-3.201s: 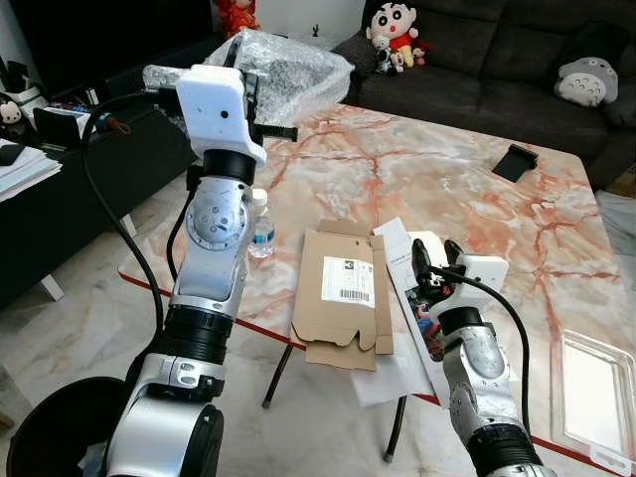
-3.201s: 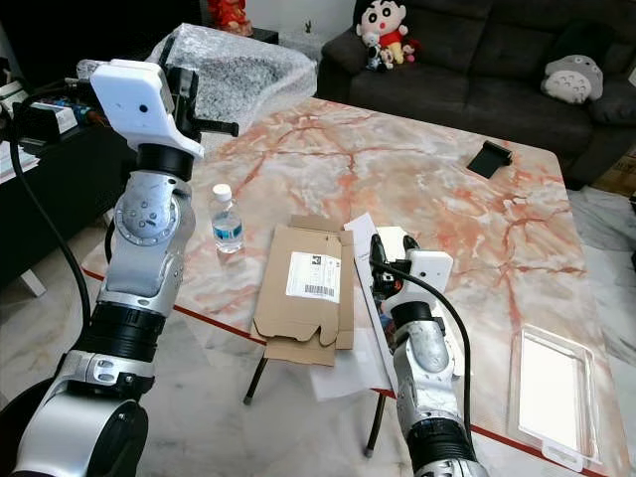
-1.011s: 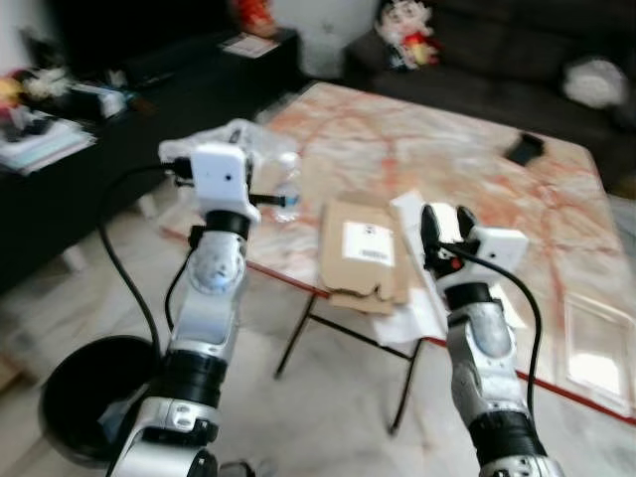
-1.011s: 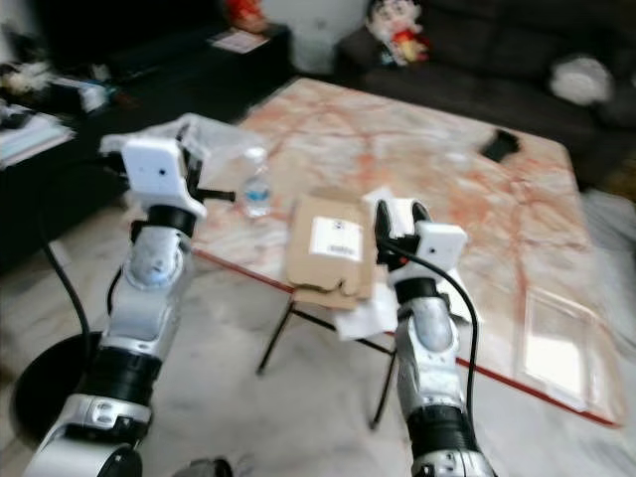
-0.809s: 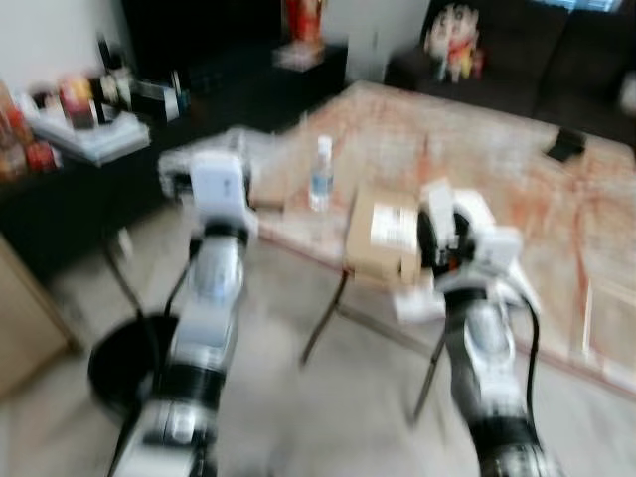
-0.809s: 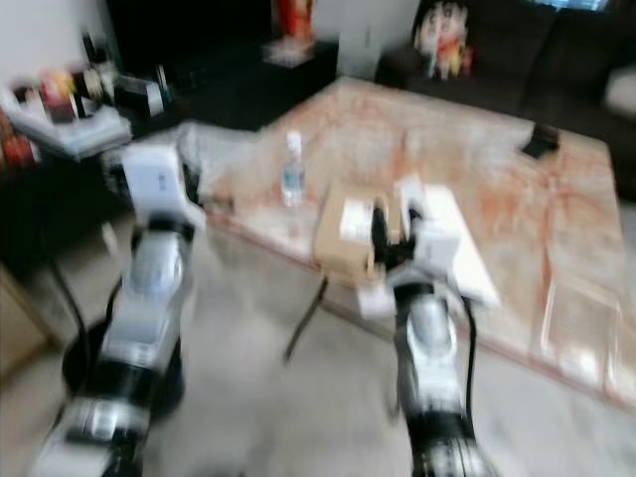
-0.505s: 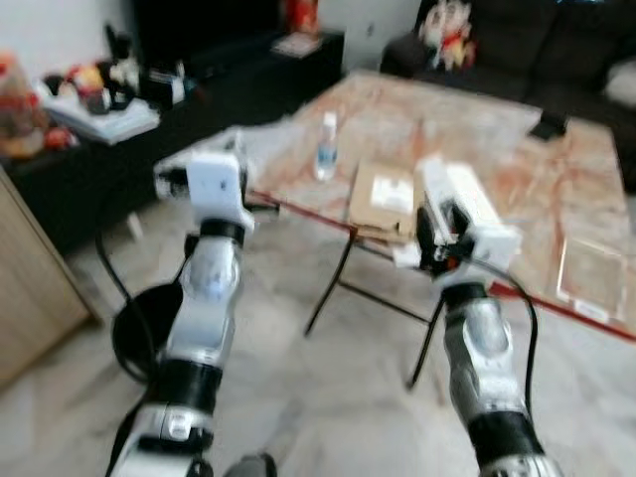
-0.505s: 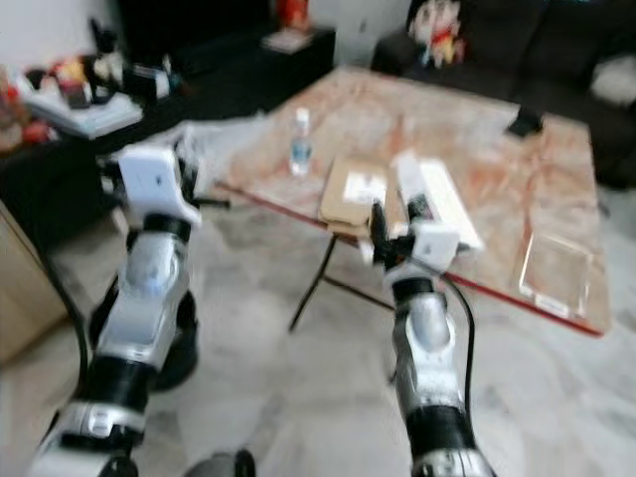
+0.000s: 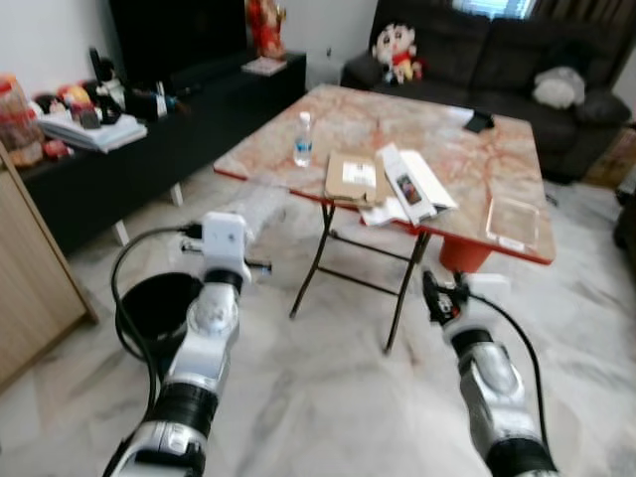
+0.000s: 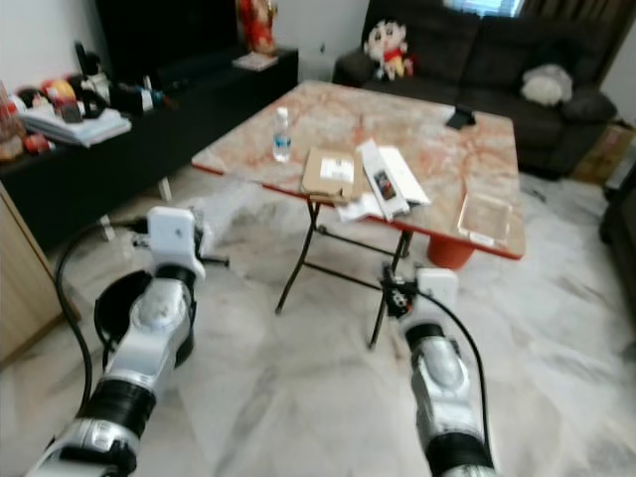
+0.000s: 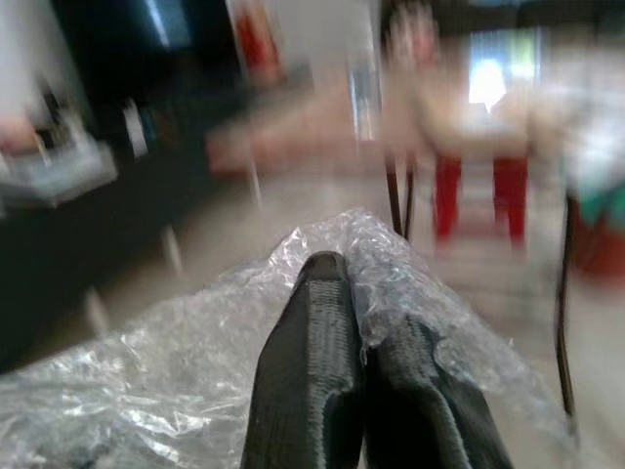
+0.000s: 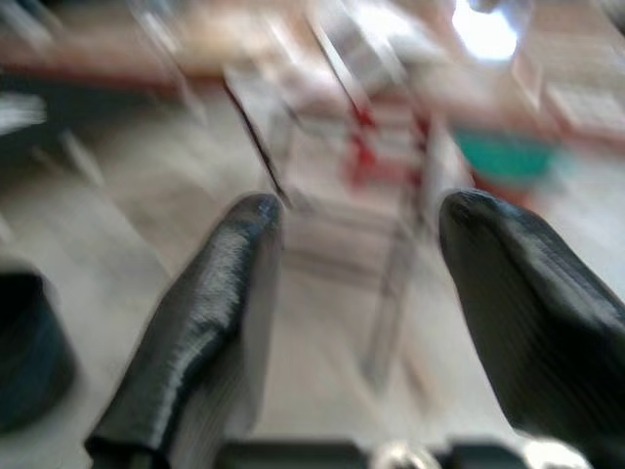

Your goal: Picking trash to rubbish bin

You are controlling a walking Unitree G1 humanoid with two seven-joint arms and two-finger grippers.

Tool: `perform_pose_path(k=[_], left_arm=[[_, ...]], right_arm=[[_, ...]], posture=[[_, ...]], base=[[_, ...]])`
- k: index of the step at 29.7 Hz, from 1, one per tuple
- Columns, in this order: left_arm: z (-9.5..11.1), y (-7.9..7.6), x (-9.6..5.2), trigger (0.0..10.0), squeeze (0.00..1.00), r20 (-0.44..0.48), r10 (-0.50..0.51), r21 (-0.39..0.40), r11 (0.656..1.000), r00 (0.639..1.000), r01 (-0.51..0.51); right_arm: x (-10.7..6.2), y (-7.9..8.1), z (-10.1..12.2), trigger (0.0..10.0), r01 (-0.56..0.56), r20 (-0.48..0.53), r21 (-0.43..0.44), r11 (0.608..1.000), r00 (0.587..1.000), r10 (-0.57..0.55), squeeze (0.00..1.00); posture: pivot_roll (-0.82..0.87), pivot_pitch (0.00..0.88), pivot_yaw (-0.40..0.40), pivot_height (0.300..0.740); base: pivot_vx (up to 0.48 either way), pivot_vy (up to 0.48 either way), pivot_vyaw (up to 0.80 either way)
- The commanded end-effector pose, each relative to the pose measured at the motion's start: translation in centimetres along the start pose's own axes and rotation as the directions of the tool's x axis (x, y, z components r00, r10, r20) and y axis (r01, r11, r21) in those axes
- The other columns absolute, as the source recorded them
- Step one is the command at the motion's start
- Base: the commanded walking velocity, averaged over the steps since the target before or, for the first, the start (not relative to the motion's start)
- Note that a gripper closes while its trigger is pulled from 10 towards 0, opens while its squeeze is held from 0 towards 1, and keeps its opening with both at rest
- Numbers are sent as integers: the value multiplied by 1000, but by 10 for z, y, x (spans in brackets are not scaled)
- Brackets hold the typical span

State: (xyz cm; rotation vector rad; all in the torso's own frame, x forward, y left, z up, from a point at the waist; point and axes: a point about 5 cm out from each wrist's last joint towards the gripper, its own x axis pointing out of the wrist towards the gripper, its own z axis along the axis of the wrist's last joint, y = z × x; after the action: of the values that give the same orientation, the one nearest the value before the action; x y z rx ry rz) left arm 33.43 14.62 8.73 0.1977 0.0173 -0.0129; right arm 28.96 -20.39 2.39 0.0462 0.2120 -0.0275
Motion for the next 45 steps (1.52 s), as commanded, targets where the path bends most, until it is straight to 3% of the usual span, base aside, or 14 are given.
perform_pose_path(k=[1, 3, 4, 6, 9, 10, 11, 15, 17, 19, 30, 45], left_arm=[[-33, -1, -12, 10000, 0, -138, -24, 33, 999, 990, 28], [-71, 2, -34, 10000, 0, -289, -30, 58, 997, 957, 49], [-71, 2, -34, 10000, 0, -289, -30, 58, 997, 957, 49], [-89, 4, -48, 10000, 0, -360, -27, 54, 997, 933, 49], [-115, 3, -70, 10000, 0, -473, -38, 39, 997, 880, 64], [-128, 2, -82, 10000, 0, -538, -40, 33, 997, 842, 68], [-128, 2, -82, 10000, 0, -538, -40, 33, 997, 842, 68], [-145, -5, -101, 10000, 0, -627, -59, 14, 996, 777, 87], [-147, -5, -104, 10000, 0, -636, -61, 13, 996, 769, 90], [-159, -8, -120, 10000, 0, -708, -59, 2, 996, 704, 86], [-172, -5, -141, 10000, 0, -762, -34, -4, 999, 647, 48], [-174, -5, -144, 10000, 0, -760, -28, -6, 999, 650, 36]], right_arm=[[-9, -15, -19, 10000, 65, -104, -8, 998, 992, -66, 0], [-26, -28, -46, 10000, 135, -222, 25, 991, 967, -126, 0], [-26, -28, -46, 10000, 135, -222, 25, 991, 967, -126, 0], [-37, -34, -59, 10000, 161, -275, 25, 987, 950, -149, 0], [-54, -40, -79, 10000, 188, -370, 28, 982, 914, -165, 0], [-62, -40, -89, 10000, 194, -421, 36, 980, 893, -161, 0], [-62, -40, -89, 10000, 194, -421, 36, 980, 893, -161, 0], [-75, -39, -105, 10000, 201, -507, 34, 979, 848, -157, 0], [-77, -39, -107, 10000, 202, -517, 35, 979, 842, -155, 0], [-89, -38, -119, 10000, 199, -585, 32, 980, 798, -143, 0], [-102, -35, -130, 10000, 173, -630, 12, 985, 766, -127, 0], [-100, -34, -129, 10000, 167, -619, 25, 986, 776, -116, 0]], posture=[[79, 0, -105, 740], [82, 0, -109, 740], [82, 0, -109, 740], [86, 0, -111, 740], [86, 0, -111, 740], [86, 0, -111, 740], [86, 0, -111, 740], [84, 0, -115, 740], [84, 0, -115, 740], [83, 0, -119, 740], [88, 0, -124, 740], [88, 0, -125, 740]], base=[[0, 0, 0], [0, 0, 0], [0, 0, 0], [0, 0, 0], [0, 0, 0], [0, 0, 0], [0, 0, 0], [0, 0, 0], [0, 0, 0], [0, 0, 0], [0, 0, 504], [0, 0, 704]])
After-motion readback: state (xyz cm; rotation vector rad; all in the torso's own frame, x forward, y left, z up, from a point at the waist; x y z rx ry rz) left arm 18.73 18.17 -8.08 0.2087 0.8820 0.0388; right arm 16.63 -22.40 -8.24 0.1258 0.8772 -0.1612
